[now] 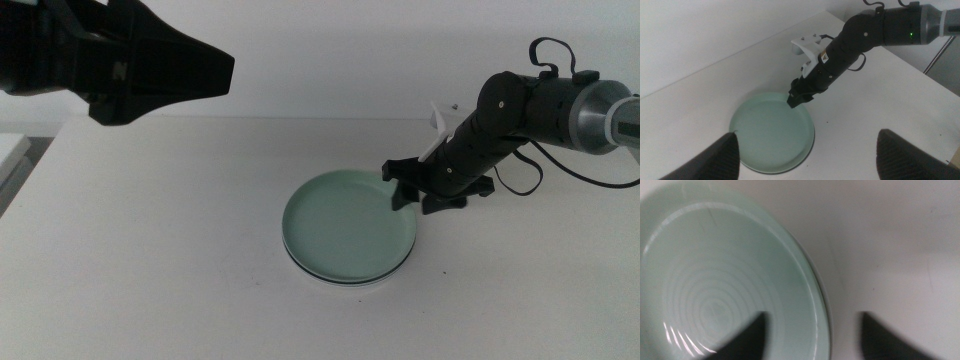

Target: Stack the three bowls on top of each other.

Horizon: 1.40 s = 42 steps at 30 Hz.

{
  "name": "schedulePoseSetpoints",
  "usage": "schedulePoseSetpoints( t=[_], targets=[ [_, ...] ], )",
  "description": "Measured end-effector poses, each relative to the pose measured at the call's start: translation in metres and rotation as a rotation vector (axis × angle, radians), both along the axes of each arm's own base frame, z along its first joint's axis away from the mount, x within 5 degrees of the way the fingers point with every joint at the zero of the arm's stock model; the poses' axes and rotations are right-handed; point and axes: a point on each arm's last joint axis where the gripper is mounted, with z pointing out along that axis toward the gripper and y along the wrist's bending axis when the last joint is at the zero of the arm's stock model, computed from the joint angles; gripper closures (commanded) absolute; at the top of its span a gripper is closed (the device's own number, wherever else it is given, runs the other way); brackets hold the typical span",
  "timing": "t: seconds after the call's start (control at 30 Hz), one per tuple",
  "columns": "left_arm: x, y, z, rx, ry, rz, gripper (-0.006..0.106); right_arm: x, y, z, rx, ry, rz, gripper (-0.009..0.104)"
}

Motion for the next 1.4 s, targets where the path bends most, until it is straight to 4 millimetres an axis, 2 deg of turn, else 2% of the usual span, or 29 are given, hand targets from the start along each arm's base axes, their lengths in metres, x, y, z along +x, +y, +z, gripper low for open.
schedulePoseSetpoints(
  t=[0.03, 0.1, 0.2, 0.27, 0.4, 0.5, 0.6, 0.67, 0.77, 0.87, 1.03, 1.17, 1.4],
  targets=[
    [0.000, 0.000, 0.000, 0.000, 0.000, 0.000, 0.007, 0.000, 0.000, 0.000, -0.002, -0.003, 0.008, 0.030],
    [0.000, 0.000, 0.000, 0.000, 0.000, 0.000, 0.007, 0.000, 0.000, 0.001, -0.008, -0.010, 0.025, 0.015],
    [0.000, 0.000, 0.000, 0.000, 0.000, 0.000, 0.007, -0.005, -0.005, 0.020, -0.012, -0.047, 0.054, 0.002],
    [0.000, 0.000, 0.000, 0.000, 0.000, 0.000, 0.007, -0.009, -0.014, 0.046, -0.010, -0.101, 0.072, 0.002],
    [0.000, 0.000, 0.000, 0.000, -0.001, 0.000, 0.007, -0.026, -0.056, 0.123, -0.013, -0.299, 0.029, 0.002],
    [0.000, 0.000, 0.000, 0.000, -0.001, 0.000, 0.007, -0.053, -0.093, 0.172, -0.042, -0.451, -0.038, 0.002],
    [0.000, 0.000, 0.000, 0.000, -0.001, 0.000, 0.007, -0.095, -0.120, 0.200, -0.067, -0.579, -0.103, 0.002],
    [0.000, 0.000, 0.000, 0.000, -0.001, 0.000, 0.007, -0.124, -0.129, 0.203, -0.080, -0.647, -0.127, 0.002],
    [0.000, 0.000, 0.000, 0.000, -0.001, 0.000, 0.007, -0.156, -0.133, 0.201, -0.076, -0.714, -0.143, 0.002],
    [0.000, 0.000, 0.000, 0.000, -0.001, 0.000, 0.007, -0.174, -0.136, 0.203, -0.079, -0.755, -0.146, 0.002],
    [0.000, 0.000, 0.000, -0.001, -0.002, 0.001, 0.007, -0.184, -0.137, 0.210, -0.058, -0.798, -0.166, 0.002],
    [0.000, 0.000, 0.000, -0.001, -0.002, 0.001, 0.007, -0.186, -0.136, 0.211, 0.017, -0.780, -0.216, 0.002],
    [0.007, 0.002, 0.007, -0.041, -0.075, 0.060, 0.007, -0.186, -0.135, 0.211, 0.034, -0.772, -0.227, 0.002]
  ],
)
